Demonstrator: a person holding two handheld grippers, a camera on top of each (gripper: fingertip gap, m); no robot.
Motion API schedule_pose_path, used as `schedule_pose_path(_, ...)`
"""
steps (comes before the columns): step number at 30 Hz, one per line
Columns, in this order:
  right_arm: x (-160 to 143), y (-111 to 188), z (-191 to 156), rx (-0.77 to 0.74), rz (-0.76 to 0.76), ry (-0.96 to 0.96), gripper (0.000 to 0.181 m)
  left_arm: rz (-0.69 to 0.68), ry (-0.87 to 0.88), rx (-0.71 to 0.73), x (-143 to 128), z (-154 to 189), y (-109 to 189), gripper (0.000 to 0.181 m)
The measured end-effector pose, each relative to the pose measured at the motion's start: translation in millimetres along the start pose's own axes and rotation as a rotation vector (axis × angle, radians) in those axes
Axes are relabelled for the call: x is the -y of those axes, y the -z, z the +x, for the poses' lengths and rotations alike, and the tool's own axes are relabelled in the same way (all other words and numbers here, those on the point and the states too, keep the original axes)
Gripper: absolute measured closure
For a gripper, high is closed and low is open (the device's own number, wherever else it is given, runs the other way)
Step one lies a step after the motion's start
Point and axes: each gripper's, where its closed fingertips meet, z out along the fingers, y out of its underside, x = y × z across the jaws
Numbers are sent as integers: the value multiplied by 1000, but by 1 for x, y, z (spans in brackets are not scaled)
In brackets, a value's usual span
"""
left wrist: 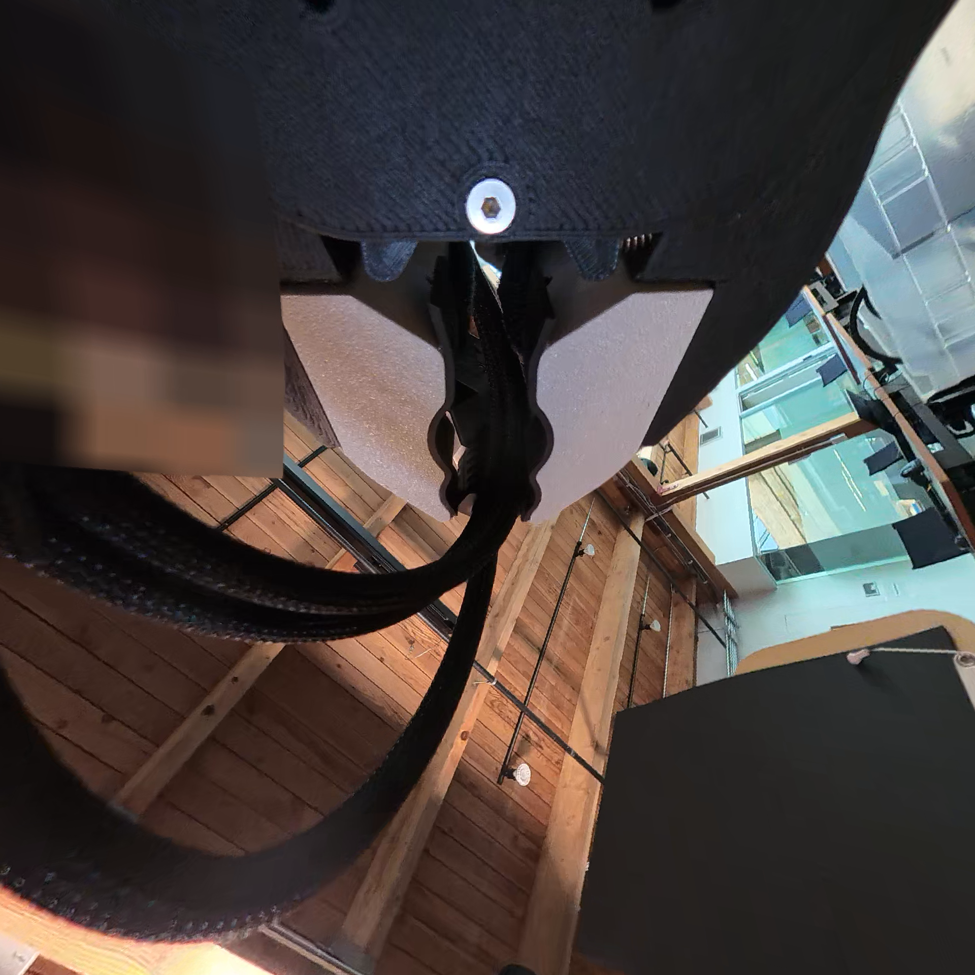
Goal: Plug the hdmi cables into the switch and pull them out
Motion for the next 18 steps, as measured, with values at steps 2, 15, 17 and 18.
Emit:
schedule_pose_path(2,0,-3,2,-5,15,-77,59,-7,5,7,-4,-3,1,159)
schedule_pose_path(15,-10,5,11,-46,-134,12,71,-196,-122,-11,-32,-10,-1,159)
schedule_pose_path(17,0,10,10,-37,-108,97,71,-303,-193,-11,-40,-14,0,158)
schedule_pose_path(18,6,13,8,-24,-102,151,71,-369,-238,-4,-45,-18,2,147)
